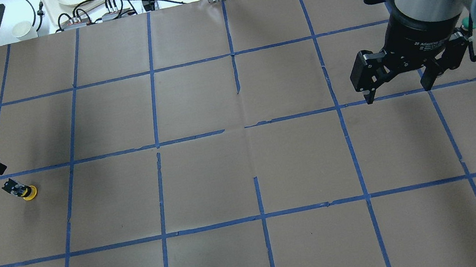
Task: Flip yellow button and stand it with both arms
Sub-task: 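Lower the left gripper onto the yellow-capped button and grasp it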
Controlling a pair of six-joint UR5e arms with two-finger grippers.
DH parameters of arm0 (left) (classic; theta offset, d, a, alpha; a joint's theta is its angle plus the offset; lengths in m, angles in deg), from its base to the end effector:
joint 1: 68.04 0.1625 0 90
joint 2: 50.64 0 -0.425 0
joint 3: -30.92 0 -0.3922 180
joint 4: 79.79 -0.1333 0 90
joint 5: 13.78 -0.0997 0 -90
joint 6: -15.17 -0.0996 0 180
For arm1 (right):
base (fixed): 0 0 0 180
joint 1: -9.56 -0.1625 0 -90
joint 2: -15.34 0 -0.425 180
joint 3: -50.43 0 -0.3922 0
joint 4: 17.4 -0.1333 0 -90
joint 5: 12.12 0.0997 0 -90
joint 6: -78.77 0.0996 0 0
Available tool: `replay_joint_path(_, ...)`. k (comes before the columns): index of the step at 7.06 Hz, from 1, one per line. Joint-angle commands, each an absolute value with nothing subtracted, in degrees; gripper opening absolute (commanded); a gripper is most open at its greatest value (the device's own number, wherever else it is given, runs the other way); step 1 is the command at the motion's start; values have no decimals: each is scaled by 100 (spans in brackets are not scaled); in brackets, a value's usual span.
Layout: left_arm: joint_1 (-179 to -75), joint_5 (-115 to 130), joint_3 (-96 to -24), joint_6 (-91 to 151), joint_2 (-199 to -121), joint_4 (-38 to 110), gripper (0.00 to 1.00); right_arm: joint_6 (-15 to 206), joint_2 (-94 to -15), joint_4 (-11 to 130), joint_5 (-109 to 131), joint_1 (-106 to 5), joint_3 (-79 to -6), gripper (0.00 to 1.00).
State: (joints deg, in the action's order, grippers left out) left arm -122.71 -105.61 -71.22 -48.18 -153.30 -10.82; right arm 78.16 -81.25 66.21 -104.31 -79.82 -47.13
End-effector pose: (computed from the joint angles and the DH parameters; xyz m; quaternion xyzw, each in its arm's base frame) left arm 0.2073 -0.5175 0.3068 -0.2424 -0.9695 -0.0335 0.0146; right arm 0.1248 -0.4309 0.4666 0.0011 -0.9978 -0.0644 0.0184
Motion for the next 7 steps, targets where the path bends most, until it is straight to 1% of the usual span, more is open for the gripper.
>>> replay_joint_path(1,-12130,-10553,-7716,-5084,-15592,-2087,98,7816,-8125,6609,-10440,-7982,-4713,100)
replay_joint_path(2,-12121,-10545,-7979,-5127,-15575,-2282,98,7816,-8125,6609,-10440,-7982,-4713,100)
replay_joint_path(3,-12113,-10545,-8139,-5145,-15601,-2745,96,7807,-8125,6609,-10449,-7982,-4722,100)
replay_joint_path(4,-12112,-10545,-8201,-5163,-15680,-2898,93,7807,-8125,6609,-10449,-7982,-4722,100)
replay_joint_path(5,-12112,-10545,-8211,-5233,-15707,-2908,93,7781,-8125,6609,-10458,-7982,-4722,100)
replay_joint_path(7,-12112,-10509,-8202,-5251,-15716,-2943,85,7781,-8125,6609,-10458,-7982,-4766,100)
